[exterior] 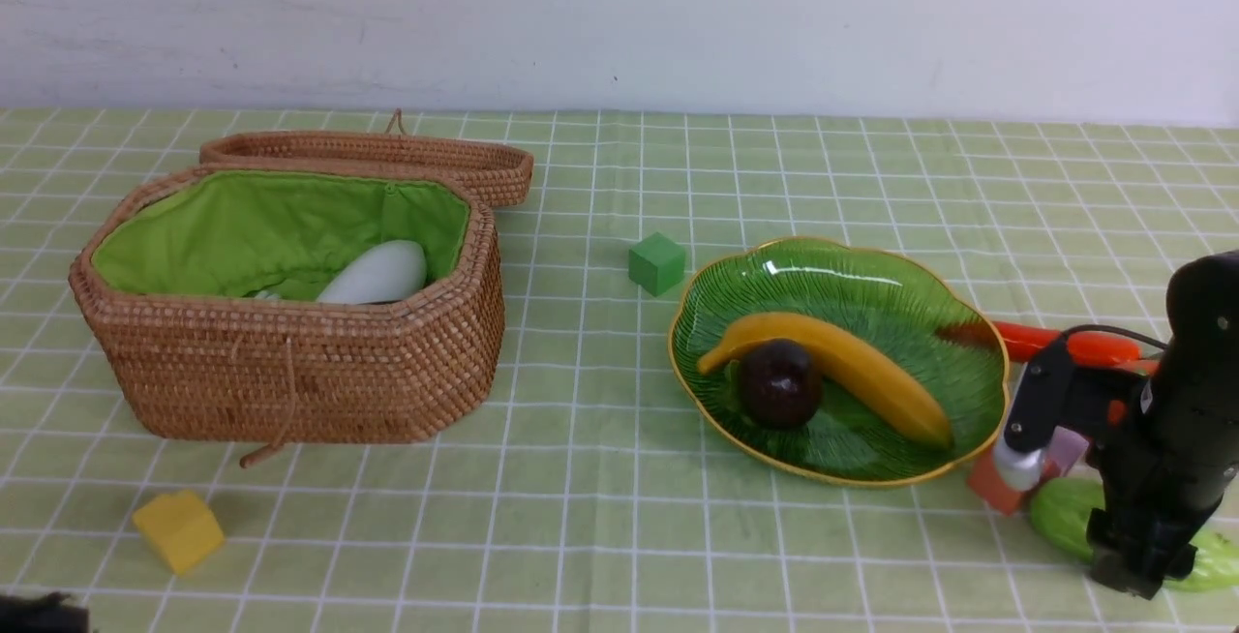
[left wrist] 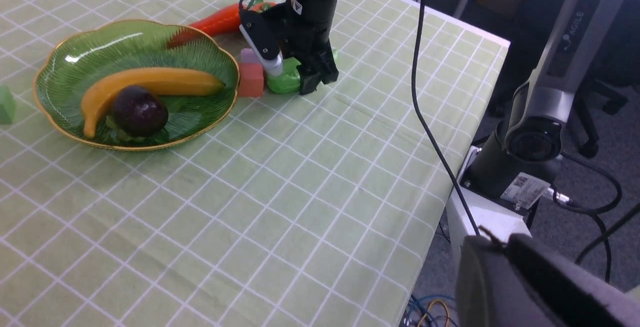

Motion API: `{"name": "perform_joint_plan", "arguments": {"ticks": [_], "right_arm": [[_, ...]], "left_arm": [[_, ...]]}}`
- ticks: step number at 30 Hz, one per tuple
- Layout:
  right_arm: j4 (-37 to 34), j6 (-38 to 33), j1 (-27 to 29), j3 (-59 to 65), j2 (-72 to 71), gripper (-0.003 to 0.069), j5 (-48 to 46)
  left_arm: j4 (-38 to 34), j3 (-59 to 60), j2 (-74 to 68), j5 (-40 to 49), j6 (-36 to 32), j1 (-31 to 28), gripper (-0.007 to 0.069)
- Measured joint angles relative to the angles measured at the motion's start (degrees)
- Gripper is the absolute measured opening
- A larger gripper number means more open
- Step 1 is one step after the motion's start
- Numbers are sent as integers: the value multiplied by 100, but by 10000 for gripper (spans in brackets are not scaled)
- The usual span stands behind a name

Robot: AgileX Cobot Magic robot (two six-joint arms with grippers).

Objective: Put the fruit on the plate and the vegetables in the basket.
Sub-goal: Take a chayote with your right arm and place it on the basket on the left.

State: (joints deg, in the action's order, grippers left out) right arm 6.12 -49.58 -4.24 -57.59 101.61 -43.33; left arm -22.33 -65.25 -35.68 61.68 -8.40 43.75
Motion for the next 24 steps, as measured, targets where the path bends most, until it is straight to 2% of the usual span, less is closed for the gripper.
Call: {"name": "perform_joint_plan", "arguments": {"ticks": [6,11,19,24], "right_arm": [[-63,0,0,0,-12,450,-265],[-116,220,0,0,-330,450,-907],[-1032,1377,-19,-154,-1631,450,-2025],[-1601,2416,-497,-474,-2217,450,-2124]], "left_arm": [[-5,0,0,159,-106,0,39],[-7,0,0,207,-169,0,39],[54,0,0,266,-213,0,39],[344,0,0,130,-201,0,39]]}}
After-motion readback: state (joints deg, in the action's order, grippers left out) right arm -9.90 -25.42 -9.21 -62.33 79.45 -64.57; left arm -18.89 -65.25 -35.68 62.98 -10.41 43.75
